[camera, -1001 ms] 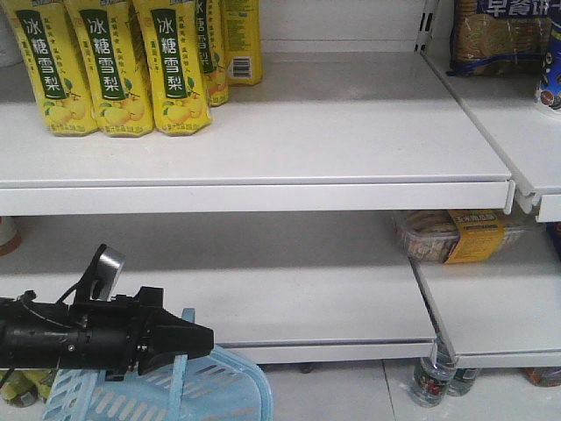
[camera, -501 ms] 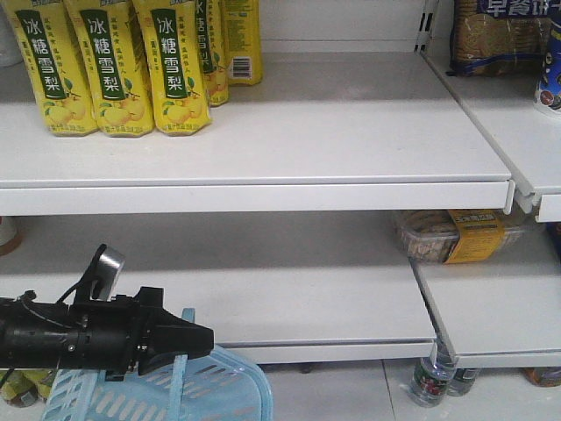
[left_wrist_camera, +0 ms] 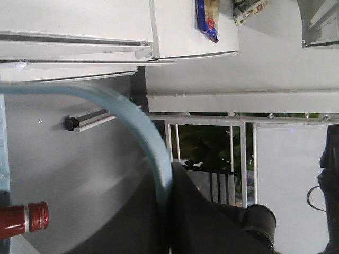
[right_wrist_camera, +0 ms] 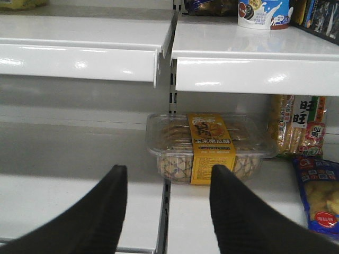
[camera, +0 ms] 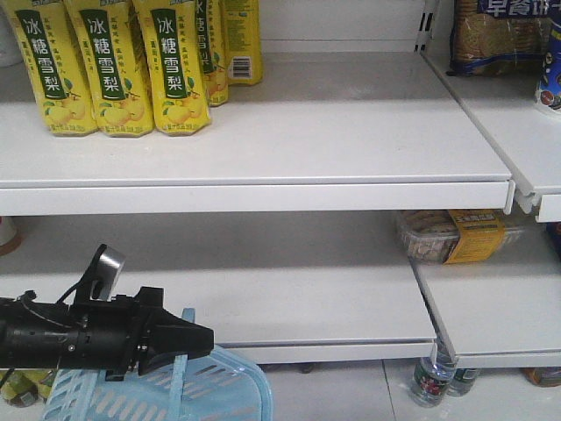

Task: Place coke in basket with both arms

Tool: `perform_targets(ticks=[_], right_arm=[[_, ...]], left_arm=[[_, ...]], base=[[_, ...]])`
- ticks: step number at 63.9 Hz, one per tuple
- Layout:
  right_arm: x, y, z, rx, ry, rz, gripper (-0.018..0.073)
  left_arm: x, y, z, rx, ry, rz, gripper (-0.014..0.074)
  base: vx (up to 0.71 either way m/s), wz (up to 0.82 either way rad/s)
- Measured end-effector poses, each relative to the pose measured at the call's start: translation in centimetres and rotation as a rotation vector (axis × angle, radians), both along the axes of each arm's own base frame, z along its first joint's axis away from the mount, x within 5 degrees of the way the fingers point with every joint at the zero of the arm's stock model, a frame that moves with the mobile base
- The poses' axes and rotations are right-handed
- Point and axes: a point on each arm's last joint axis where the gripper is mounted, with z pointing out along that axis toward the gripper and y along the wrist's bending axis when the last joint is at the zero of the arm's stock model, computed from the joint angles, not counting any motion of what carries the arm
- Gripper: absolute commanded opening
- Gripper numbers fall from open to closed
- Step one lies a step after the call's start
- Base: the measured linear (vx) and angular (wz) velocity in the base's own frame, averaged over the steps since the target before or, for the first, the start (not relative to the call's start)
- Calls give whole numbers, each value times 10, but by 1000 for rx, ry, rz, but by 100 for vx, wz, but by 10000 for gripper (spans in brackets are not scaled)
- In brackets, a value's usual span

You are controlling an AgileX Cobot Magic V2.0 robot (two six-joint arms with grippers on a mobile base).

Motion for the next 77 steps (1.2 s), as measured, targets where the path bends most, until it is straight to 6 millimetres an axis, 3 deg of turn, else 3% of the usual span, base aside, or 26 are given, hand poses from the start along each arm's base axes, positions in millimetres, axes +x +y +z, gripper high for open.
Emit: perform_targets(ticks=[37,54,71,77], right_arm=[[0,0,1,10,-8,-1,340],[0,0,1,10,-8,-1,196],[0,0,1,10,-8,-1,-10],[0,0,1,10,-8,-1,-11]], left_arm=[[0,0,0,0,0,0,-6],[0,0,0,0,0,0,-6],[0,0,0,0,0,0,-6],[0,0,0,0,0,0,-6]], base=[[0,0],[0,0],[0,0],[0,0]])
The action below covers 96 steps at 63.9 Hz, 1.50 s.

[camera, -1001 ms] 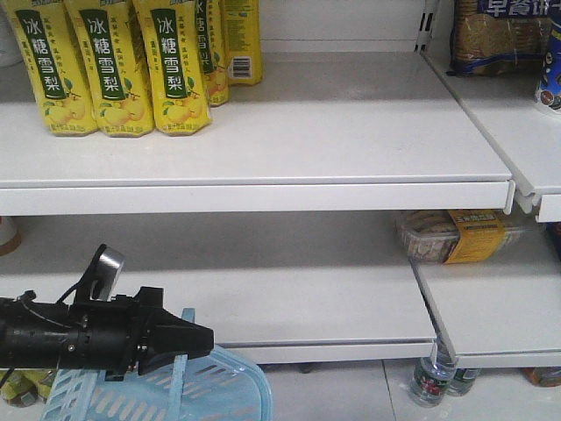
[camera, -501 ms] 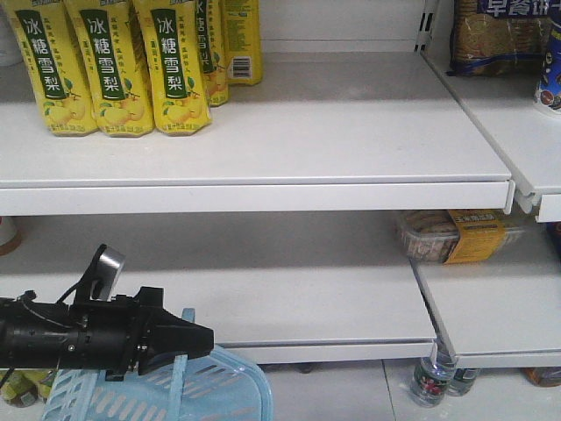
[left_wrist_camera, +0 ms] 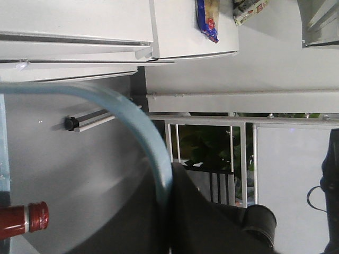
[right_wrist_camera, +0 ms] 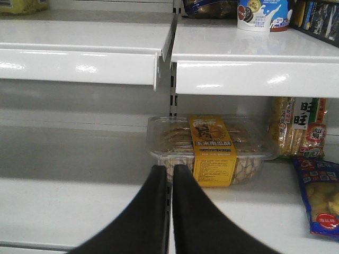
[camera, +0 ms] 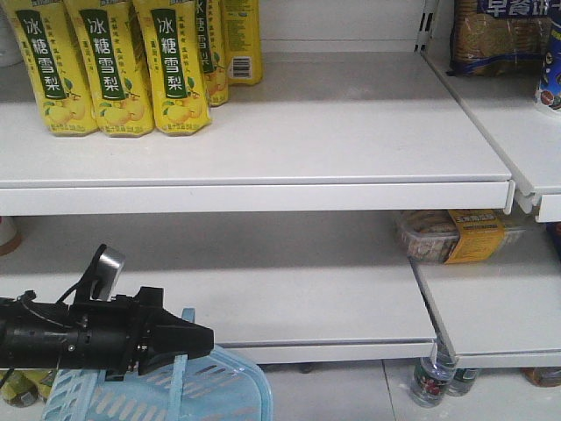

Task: Place coke in basket with both arms

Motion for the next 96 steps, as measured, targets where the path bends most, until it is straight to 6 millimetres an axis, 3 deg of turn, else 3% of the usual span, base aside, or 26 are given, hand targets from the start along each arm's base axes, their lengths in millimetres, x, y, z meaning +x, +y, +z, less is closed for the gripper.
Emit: perform_targets(ticks=[96], right_arm=[[0,0,0,0,0,0,-10]], left_arm=[[0,0,0,0,0,0,-6]], base=[[0,0]])
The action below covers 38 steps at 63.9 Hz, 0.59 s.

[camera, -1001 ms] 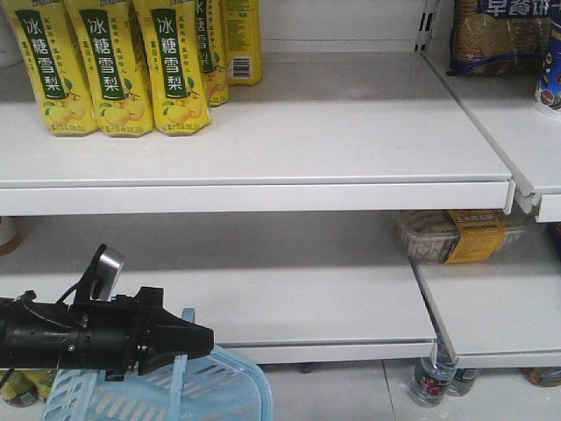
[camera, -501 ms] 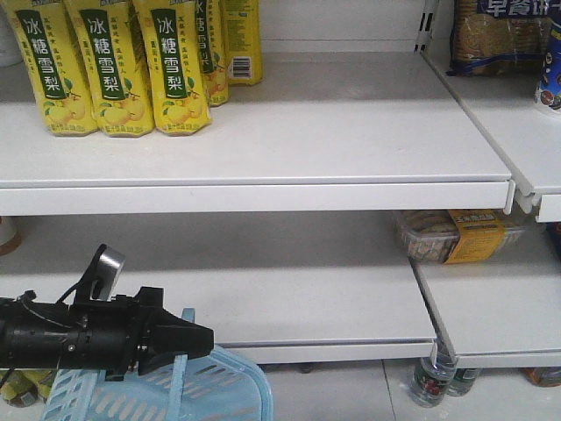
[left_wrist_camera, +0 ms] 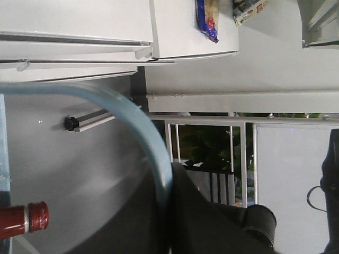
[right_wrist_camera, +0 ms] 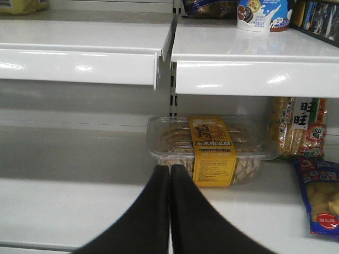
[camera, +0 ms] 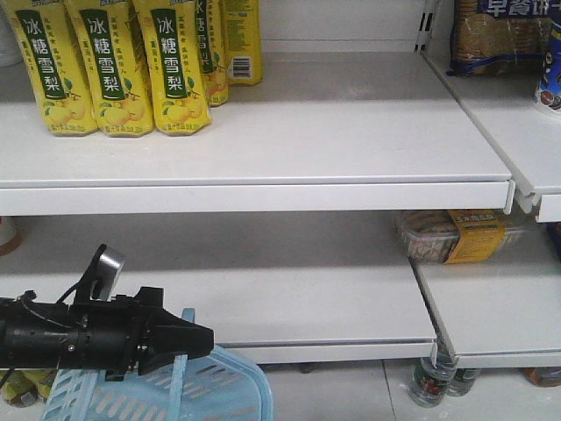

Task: Place coke in basket with both arms

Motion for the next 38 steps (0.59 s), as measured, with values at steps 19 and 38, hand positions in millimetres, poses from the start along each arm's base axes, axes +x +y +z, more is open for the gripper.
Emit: perform_targets(ticks=[19,38], right_arm=[[0,0,0,0,0,0,-10],[0,0,0,0,0,0,-10]], left_arm=[[0,0,0,0,0,0,-6],[0,0,0,-2,0,-1,-6]], base=[[0,0],[0,0]])
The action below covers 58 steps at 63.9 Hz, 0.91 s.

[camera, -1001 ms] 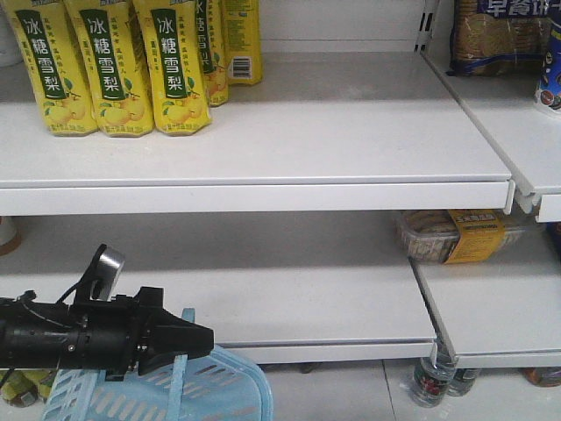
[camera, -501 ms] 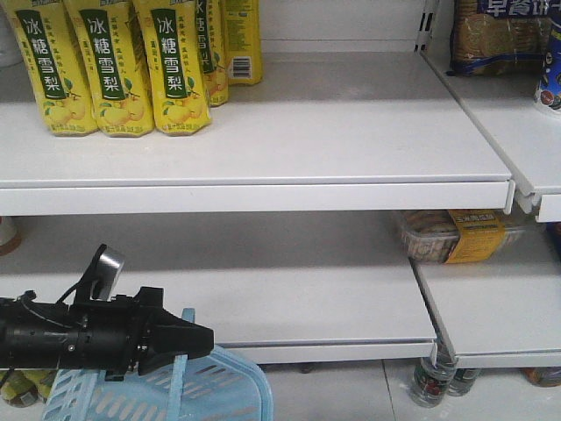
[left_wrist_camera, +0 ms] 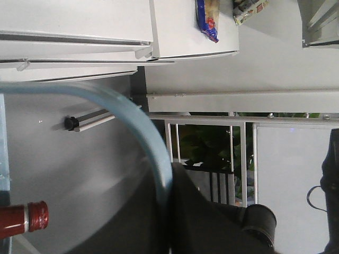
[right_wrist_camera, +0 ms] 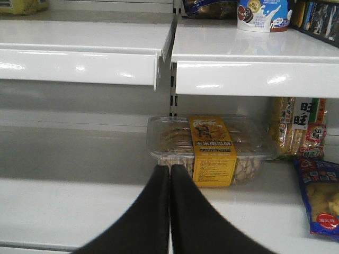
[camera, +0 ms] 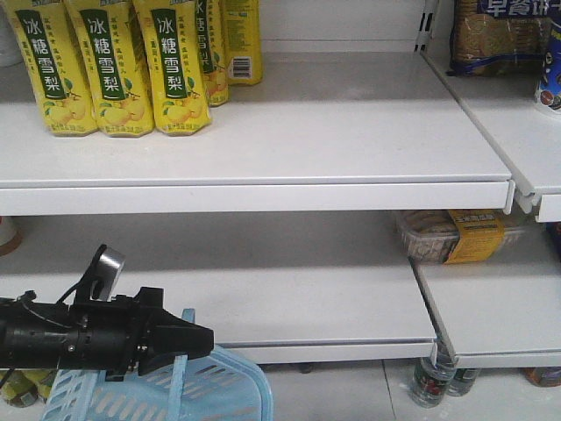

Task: Place coke in basket with both arms
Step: 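Swing the left gripper with the basket aside, away from the shelf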

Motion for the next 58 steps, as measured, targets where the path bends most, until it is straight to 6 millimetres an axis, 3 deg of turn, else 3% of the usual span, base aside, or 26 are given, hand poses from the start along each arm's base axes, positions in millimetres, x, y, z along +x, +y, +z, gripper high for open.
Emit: perform_targets(ticks=[17,35,58], right_arm=[[0,0,0,0,0,0,-10],[0,0,0,0,0,0,-10],[0,0,0,0,0,0,-10]], left_arm=[[-7,-6,8,-25,-30,-59,-6],[-52,-13,40,7,-206,-104,-6],[-101,8,68,168,-523,2,-6]], base=[[0,0],[0,0],[0,0]])
